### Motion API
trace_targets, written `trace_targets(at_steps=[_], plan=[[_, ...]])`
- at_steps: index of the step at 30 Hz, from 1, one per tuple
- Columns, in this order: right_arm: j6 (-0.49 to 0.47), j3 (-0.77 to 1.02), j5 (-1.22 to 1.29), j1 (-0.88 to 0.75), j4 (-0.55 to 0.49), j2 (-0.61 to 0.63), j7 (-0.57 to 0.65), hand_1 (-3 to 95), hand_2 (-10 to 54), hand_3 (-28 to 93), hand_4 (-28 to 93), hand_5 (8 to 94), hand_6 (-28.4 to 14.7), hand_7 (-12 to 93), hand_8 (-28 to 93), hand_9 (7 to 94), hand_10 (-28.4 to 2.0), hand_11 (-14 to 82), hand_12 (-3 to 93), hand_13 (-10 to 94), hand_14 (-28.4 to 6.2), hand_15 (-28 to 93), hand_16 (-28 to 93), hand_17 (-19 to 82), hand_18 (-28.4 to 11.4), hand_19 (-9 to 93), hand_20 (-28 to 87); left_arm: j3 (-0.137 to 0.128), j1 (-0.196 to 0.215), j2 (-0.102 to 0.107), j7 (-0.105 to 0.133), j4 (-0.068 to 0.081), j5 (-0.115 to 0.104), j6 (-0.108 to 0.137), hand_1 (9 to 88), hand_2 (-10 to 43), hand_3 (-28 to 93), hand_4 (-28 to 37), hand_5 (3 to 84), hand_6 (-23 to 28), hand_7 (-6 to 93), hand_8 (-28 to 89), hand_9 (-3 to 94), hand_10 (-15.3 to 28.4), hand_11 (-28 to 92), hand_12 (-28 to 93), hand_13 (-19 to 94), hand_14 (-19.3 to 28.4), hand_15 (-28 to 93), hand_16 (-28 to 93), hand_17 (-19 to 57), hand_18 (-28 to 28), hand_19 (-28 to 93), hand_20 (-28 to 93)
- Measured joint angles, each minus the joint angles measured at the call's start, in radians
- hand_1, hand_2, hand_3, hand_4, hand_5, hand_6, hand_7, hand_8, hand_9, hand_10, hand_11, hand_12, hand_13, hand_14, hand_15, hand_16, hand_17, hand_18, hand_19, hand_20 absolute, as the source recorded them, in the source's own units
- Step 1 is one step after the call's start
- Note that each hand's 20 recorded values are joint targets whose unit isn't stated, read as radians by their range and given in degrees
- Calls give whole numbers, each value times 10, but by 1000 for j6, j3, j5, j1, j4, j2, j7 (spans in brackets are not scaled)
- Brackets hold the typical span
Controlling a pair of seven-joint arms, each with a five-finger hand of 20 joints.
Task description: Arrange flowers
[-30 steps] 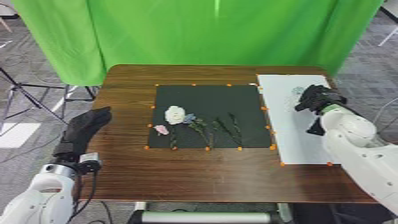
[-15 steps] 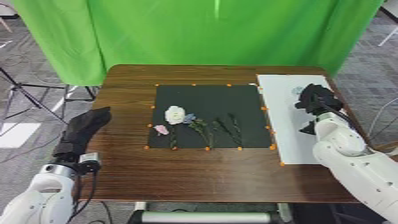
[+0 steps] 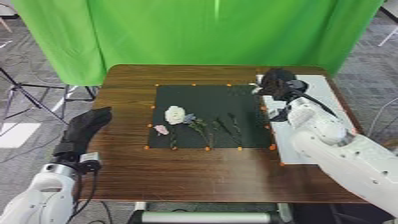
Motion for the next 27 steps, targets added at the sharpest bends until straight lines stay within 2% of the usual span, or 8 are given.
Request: trace_targets(at_steps=[6,12,27], plan=[[-65,-99,0,66,7,-106,-48,643,-95,526,-179,789,15,205,47,837,-117,42,377,854,-28,697,281,617,-132,932,599,12,-20,3,-4,8,1,-6,200,13,652,-283,432,51,124,-65,406,136,185,108,324,163,83,9,27,110,48,124],[-91,-165,-2,76,7,-179,-63,641,-95,527,-180,787,16,208,46,834,-114,41,375,849,-31,699,282,615,-133,932,599,12,-23,3,-6,8,1,-9,200,13,652,-283,432,50,124,-65,406,137,184,107,324,162,83,9,27,110,48,124],[-126,-173,-3,70,21,-190,-63,617,-95,534,-174,777,16,212,43,822,-113,51,364,843,-32,701,280,611,-135,932,601,3,-11,0,-8,6,1,-9,200,12,654,-282,432,51,124,-64,407,138,184,108,323,163,83,9,28,109,47,124]])
